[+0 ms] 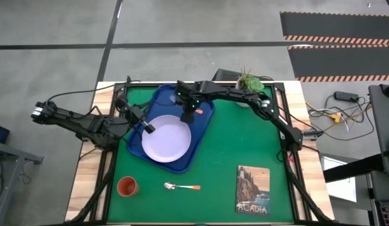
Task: Pick and place plate/cup/fork/spoon on tray
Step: Put the orange spoon on the blue tray between the white plate and the orange fork
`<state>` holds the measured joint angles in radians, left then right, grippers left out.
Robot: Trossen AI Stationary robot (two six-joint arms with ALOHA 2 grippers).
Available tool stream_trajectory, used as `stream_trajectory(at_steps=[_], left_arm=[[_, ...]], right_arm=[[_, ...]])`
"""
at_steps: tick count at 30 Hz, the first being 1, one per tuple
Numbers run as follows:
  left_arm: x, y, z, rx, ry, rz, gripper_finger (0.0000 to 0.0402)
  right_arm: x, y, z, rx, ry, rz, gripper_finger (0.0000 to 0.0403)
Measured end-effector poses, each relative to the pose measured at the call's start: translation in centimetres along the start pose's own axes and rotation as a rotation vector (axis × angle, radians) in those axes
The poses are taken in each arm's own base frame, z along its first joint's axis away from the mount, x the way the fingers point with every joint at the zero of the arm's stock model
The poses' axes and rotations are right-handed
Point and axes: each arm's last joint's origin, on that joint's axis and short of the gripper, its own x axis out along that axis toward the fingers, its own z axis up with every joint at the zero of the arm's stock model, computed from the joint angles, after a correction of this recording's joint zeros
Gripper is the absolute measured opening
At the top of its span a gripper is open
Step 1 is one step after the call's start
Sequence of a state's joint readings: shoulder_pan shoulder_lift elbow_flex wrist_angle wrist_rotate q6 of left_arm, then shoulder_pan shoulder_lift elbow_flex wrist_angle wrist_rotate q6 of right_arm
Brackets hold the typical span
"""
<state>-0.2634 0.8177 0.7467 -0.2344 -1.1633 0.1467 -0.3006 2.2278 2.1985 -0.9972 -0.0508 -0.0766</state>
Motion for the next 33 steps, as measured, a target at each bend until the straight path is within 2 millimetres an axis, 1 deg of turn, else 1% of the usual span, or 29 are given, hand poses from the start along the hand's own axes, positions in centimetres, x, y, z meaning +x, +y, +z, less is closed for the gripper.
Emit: stream_trajectory(at_steps=[4, 7, 11, 17, 22, 25, 31, 33], left_arm=[[0.0, 0.0, 0.0, -0.006, 0.000, -0.001, 0.0000], [0.0, -0.1, 0.0, -0.008, 0.000, -0.006, 0.0000], [0.0, -0.2, -0.2, -0.030, 0.001, -0.012, 0.0000], [0.1, -0.5, -0.3, -0.045, -0.013, -0.072, 0.0000], [0.2, -1.1, -0.1, -0.073, -0.025, -0.162, 0.0000], [0.3, -1.5, -0.1, -0.073, -0.024, -0.214, 0.0000], [0.5, -2.6, 0.1, -0.148, -0.029, -0.351, 0.0000], [0.6, -3.1, 0.1, -0.175, -0.026, -0.408, 0.0000]], right_arm=[[-2.0, 3.2, 0.0, -0.030, -0.012, 0.027, 0.0009], [-3.1, 5.6, -0.4, -0.057, -0.012, 0.049, 0.0009], [-4.1, 8.8, -1.5, -0.080, -0.032, 0.074, 0.0009], [-5.3, 13.1, -3.9, -0.113, -0.150, 0.055, 0.0009], [-6.6, 15.8, -6.2, -0.136, -0.262, 0.098, 0.0009], [-7.0, 17.2, -7.6, -0.157, -0.320, 0.131, 0.0009], [-7.2, 19.6, -10.5, -0.210, -0.396, 0.194, 0.0009], [-7.1, 20.2, -11.3, -0.224, -0.405, 0.181, 0.0009]])
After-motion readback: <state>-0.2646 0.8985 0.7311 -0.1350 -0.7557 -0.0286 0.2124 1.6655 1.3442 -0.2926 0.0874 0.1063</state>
